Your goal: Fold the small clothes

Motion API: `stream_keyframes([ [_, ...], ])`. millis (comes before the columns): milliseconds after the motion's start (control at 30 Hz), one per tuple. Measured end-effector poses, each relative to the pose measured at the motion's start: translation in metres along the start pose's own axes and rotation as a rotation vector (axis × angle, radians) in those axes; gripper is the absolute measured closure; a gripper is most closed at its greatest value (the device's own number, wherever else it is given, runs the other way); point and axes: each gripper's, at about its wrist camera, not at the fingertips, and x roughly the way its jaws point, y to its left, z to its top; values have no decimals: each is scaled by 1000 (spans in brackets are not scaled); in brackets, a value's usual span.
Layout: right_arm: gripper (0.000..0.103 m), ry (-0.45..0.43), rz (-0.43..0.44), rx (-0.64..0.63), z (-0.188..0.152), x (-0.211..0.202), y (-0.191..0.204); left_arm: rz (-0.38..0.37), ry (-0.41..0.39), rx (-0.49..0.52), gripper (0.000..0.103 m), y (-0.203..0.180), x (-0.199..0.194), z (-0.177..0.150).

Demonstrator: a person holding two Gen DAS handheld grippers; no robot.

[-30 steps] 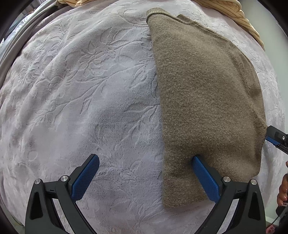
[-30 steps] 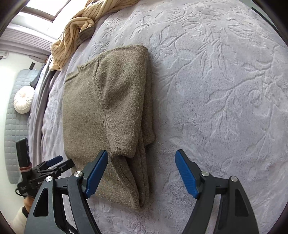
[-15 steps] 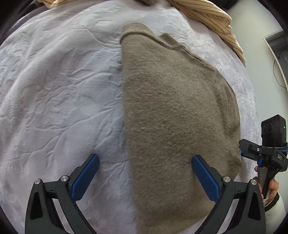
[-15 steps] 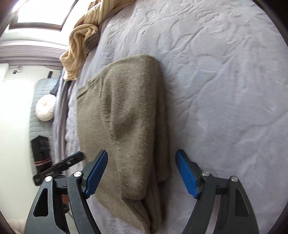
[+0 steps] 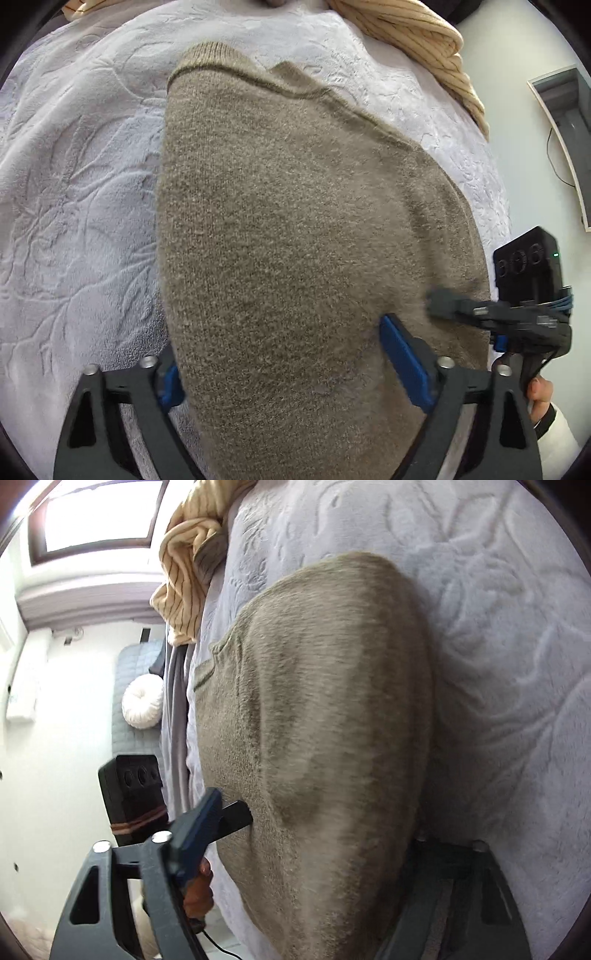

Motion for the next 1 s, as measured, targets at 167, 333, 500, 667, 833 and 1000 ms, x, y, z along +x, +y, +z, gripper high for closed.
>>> stream_keyframes([
  [167,72,-9,76,23,-8,-6,8,-46,-21,39,53,-7,-23,-2],
  [333,72,-20,188,32,-24,-15,36,-99,-44,53,54,-9,-62,-11],
  [500,72,-10,242,9,-55,-15,70,-103,-71,94,54,-4,-113,-40],
  [667,72,29,254,-7,-96,14,98,-58,-68,81,54,24,-150,-84],
  [833,72,88,253,-4,-141,65,116,0,-42,31,54,68,-169,-136],
  [1000,72,155,231,29,-186,118,121,27,17,-43,54,105,-165,-183],
])
